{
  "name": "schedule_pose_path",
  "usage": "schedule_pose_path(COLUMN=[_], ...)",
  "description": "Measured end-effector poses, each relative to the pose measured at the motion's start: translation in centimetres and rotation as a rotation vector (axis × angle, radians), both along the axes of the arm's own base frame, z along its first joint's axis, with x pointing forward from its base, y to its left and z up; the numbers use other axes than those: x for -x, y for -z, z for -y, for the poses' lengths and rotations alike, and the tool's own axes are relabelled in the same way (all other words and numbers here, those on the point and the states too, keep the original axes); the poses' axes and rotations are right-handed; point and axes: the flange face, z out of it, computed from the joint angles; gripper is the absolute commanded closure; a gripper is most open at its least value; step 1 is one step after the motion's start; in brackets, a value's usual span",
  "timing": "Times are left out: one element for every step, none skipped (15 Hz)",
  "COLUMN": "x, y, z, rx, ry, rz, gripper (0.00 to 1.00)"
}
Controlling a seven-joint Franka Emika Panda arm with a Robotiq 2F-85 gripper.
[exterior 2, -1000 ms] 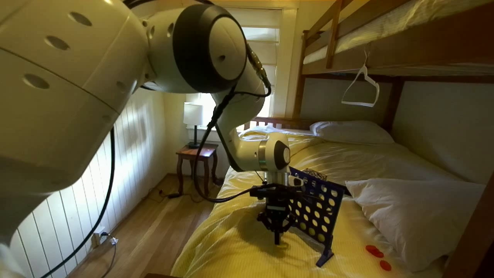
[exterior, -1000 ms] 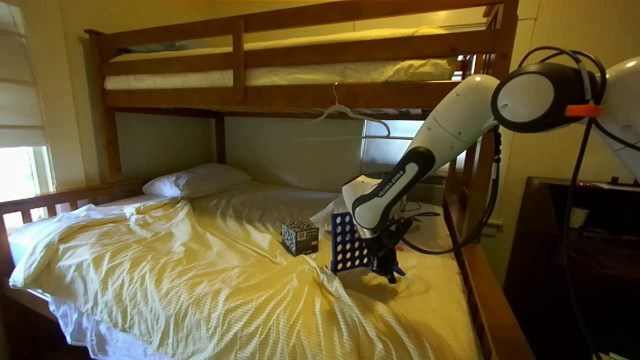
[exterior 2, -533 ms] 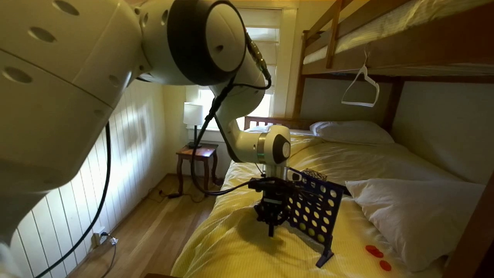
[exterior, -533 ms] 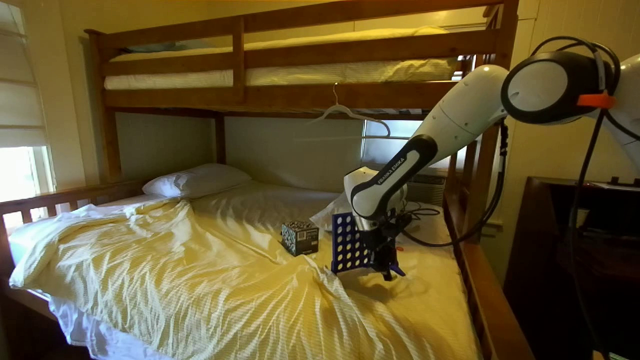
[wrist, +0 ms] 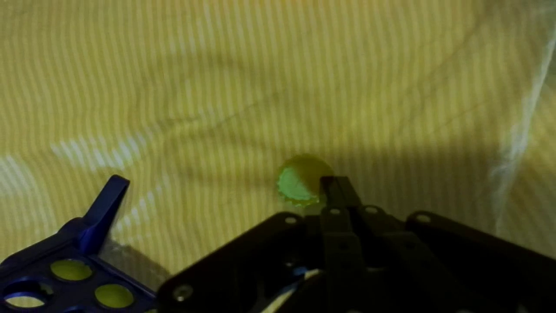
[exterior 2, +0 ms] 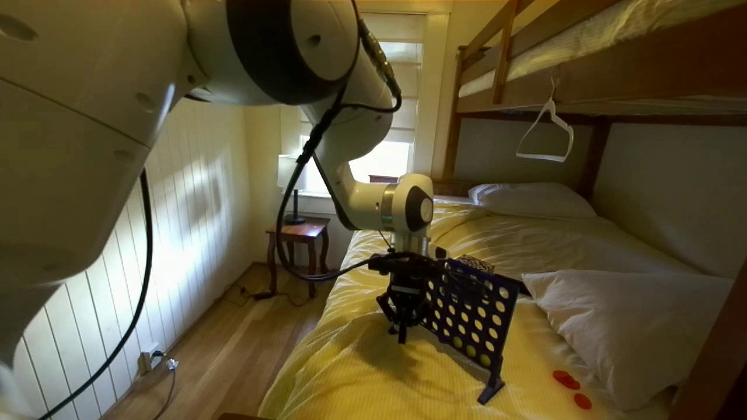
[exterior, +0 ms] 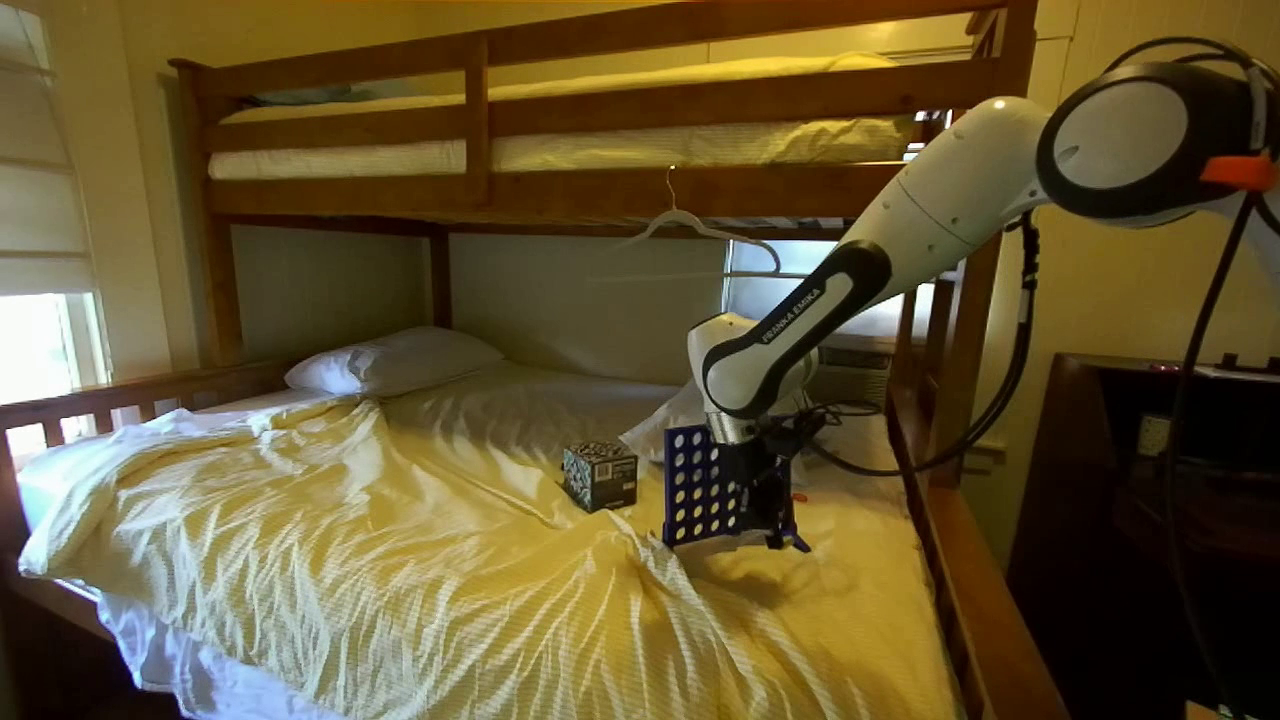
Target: Put the yellow chip inside the gameboard.
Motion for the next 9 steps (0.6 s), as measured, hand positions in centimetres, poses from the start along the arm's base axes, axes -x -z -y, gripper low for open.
schedule_pose_path(x=[0.3,0.7,1.1,1.5,1.9,2.3,2.7,3.0,3.3], y=[-0.5,-1.1,-1.7,-2.3,-2.9,-3.5,-4.2,-4.8,-5.4], z=[-0.2,-0.3,-0.3,-0.3,-0.2,-0.1,0.1,0.3,0.6], rx=[-0.002,-0.005,-0.011,-0.02,-0.035,-0.05,-0.069,-0.088,-0.105], ry=[-0.003,-0.003,0.001,0.009,0.021,0.035,0.055,0.076,0.099], rz=[0.004,0.01,0.023,0.043,0.072,0.107,0.151,0.197,0.246], gripper=[1.0,1.0,1.0,1.0,1.0,1.0,1.0,1.0,1.0])
